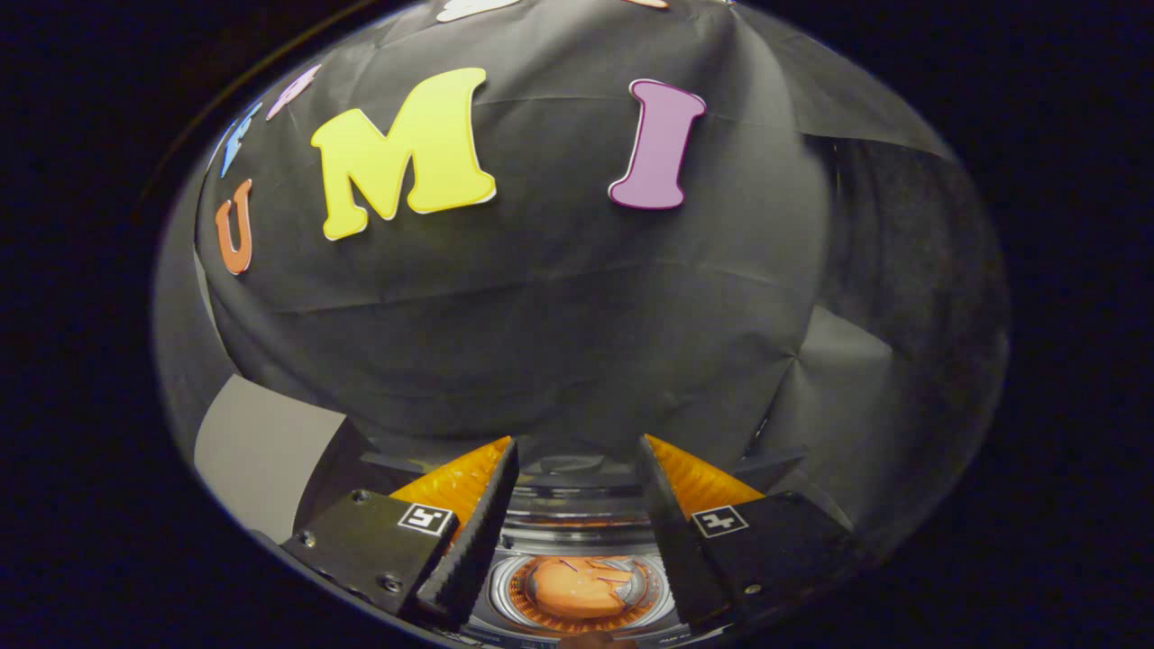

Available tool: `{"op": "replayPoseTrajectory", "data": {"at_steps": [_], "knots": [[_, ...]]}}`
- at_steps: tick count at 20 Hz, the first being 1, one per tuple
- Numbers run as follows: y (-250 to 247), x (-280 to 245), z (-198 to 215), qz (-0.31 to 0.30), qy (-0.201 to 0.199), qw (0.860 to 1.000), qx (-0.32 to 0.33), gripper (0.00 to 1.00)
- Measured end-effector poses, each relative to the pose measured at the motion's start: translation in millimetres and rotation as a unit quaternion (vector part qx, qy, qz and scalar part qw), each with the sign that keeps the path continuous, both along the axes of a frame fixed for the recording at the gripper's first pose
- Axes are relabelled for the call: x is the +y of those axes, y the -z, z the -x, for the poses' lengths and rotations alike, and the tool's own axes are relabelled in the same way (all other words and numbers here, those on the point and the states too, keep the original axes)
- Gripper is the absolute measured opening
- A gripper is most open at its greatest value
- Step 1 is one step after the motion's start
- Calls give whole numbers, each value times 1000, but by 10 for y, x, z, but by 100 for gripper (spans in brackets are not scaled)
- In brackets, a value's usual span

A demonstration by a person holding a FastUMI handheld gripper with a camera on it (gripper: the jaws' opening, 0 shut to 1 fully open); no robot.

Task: Put the clothes into the washing machine and then close the washing machine lid.

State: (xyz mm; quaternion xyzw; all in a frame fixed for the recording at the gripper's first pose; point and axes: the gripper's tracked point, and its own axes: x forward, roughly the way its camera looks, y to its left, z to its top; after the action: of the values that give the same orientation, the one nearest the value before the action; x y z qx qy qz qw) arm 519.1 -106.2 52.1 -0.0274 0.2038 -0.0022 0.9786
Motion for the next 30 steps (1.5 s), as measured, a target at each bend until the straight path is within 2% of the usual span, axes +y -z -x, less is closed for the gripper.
{"op": "replayPoseTrajectory", "data": {"at_steps": [5,10,17,21,26,30], "knots": [[118,61,-236,6,-4,1000,25,82],[346,90,-475,6,12,999,50,82],[471,44,-499,10,19,998,65,82],[498,95,-477,5,-5,997,77,81],[439,116,-430,3,-28,1000,14,81],[444,106,-366,4,-29,999,-20,81]]}}
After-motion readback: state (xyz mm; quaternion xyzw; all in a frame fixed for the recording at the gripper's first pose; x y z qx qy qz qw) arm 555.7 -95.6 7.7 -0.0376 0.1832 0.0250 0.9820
